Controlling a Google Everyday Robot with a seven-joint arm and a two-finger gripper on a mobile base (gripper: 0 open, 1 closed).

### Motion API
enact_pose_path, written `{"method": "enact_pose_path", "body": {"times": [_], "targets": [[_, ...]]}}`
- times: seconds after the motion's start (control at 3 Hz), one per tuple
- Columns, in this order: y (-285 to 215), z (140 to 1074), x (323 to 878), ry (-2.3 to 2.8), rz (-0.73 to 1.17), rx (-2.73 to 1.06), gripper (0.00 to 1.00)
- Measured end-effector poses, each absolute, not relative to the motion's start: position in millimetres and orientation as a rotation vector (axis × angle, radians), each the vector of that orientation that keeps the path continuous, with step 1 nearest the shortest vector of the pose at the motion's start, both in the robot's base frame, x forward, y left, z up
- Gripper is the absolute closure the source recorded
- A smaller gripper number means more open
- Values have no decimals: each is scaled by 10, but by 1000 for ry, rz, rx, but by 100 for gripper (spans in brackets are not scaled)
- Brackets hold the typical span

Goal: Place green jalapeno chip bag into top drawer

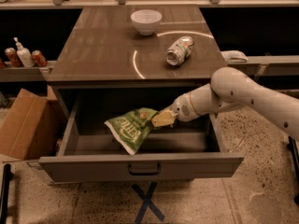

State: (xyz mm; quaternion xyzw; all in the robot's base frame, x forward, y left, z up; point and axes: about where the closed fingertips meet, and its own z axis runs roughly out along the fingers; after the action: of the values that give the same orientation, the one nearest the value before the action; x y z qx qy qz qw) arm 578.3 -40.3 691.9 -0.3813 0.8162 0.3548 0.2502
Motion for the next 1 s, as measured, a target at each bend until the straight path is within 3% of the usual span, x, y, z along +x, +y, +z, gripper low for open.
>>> {"method": "enact_pose_path", "body": {"times": [0.33,1.0], "targets": [[-546,6673,5920,2263,955,-969,85],[-578,6301,6237,2250,992,-862,37]]}}
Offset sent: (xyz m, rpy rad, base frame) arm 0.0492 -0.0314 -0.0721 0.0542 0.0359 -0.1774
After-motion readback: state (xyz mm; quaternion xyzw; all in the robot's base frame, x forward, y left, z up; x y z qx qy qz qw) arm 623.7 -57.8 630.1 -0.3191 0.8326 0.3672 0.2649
